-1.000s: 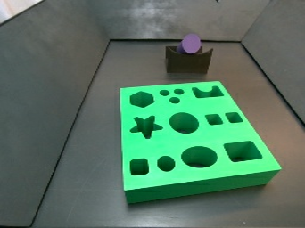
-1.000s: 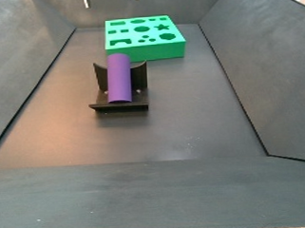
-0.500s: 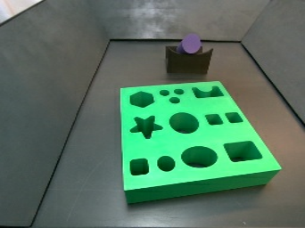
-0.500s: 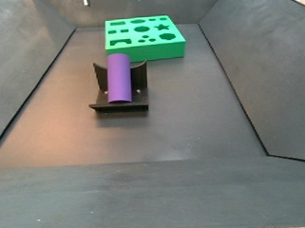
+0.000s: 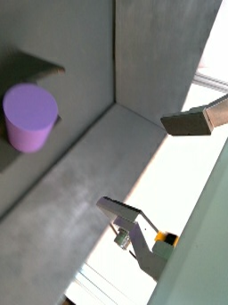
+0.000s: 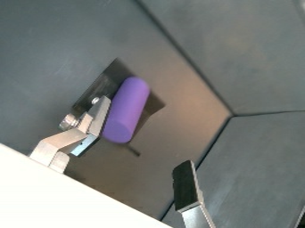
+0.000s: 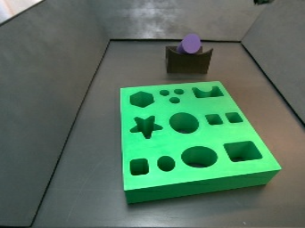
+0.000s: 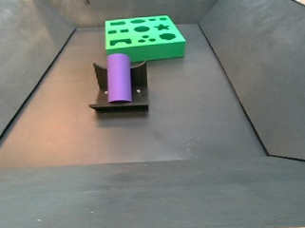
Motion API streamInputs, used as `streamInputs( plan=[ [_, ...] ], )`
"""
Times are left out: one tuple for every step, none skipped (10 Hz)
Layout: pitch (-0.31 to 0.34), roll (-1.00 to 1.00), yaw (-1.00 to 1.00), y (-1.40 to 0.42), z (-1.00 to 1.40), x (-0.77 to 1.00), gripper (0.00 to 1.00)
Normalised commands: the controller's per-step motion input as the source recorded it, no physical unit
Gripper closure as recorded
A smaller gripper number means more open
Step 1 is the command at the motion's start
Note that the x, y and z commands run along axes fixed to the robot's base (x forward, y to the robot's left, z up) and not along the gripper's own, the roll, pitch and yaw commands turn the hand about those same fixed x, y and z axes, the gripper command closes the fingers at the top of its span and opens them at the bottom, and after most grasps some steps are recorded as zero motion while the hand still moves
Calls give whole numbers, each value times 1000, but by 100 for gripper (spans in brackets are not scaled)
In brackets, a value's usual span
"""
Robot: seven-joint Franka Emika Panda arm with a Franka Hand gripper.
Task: Pick up the round object. Move up. Place the round object on the fixture. Regrasp the round object. Move to above the board. Insert the round object.
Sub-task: Regrasp the round object.
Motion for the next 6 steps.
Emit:
streamInputs(
  plan=[
    [137, 772, 111, -37, -15, 85, 0],
    [130, 570, 127, -40, -11, 87, 0],
    [121, 438, 139, -38, -14, 88, 0],
    [93, 258, 153, -24, -3, 81, 0],
    [7, 224, 139, 77, -1000, 29, 0],
    [-20, 206, 137, 75, -1000, 33, 0]
  ],
)
